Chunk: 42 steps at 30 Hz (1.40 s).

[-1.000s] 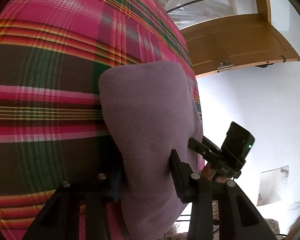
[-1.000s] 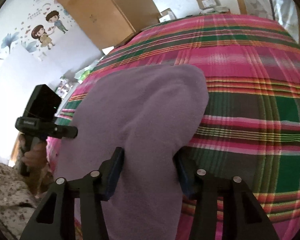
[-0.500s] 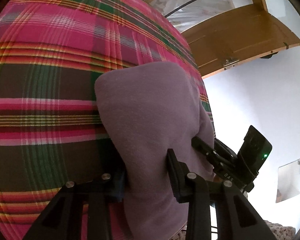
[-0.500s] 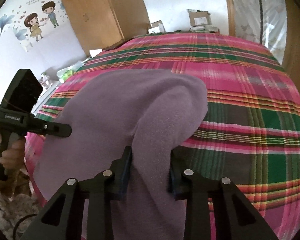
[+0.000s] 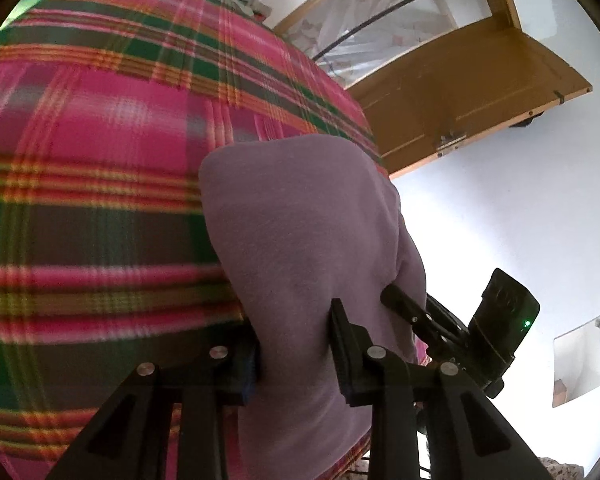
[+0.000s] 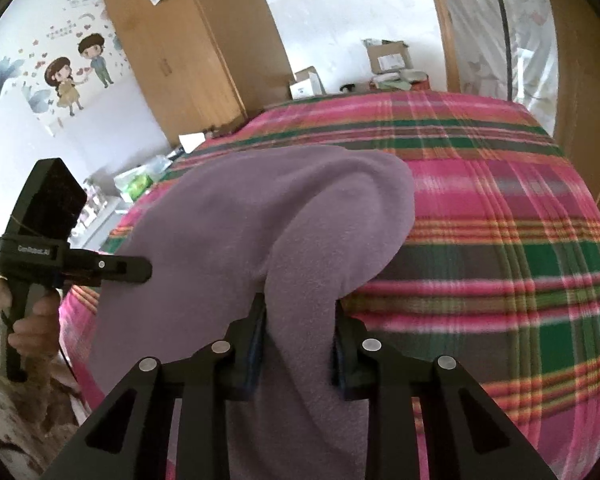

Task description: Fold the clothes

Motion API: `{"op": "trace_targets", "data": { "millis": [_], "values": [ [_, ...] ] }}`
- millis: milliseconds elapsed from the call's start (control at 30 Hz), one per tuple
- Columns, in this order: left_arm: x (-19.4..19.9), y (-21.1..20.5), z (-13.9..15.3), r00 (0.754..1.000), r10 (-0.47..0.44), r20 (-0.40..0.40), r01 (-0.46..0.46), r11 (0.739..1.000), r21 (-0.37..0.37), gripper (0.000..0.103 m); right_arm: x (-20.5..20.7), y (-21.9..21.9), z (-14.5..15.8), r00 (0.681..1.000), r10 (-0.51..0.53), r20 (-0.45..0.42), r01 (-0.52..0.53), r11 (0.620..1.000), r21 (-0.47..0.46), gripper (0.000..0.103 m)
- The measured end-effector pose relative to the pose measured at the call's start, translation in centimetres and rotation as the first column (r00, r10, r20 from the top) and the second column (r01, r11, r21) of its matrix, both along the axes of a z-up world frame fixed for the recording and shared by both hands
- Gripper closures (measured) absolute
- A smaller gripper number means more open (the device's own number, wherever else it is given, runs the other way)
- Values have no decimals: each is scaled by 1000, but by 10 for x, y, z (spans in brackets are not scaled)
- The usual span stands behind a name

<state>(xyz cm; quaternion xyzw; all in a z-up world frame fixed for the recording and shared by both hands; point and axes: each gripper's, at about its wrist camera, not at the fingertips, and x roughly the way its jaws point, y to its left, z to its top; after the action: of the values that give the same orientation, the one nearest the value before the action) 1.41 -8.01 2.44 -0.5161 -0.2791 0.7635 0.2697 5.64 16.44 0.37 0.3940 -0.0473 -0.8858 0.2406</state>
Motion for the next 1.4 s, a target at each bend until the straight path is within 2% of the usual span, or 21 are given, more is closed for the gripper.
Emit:
{"op": "trace_targets", "data": {
  "millis": [267,567,867,1400],
  "values": [
    [-35,-41,20,997,80,-24,-80,996,-25,72,-32,-37,13,1000,13,-14,-14,999,-46,75],
    [-85,-70,30,989,144,-26,-146,988,-47,72,-77,-81,16,1000,3,-8,-4,997,-75,75],
    [-121,-97,25,976,215,-15,-216,975,-57,71,-114,-112,13,1000,-15,-5,15,995,-95,75],
    [-185,-115,8,969,247,-26,-249,961,-118,71,-172,-147,3,999,-38,-6,37,995,-94,75]
  ]
}}
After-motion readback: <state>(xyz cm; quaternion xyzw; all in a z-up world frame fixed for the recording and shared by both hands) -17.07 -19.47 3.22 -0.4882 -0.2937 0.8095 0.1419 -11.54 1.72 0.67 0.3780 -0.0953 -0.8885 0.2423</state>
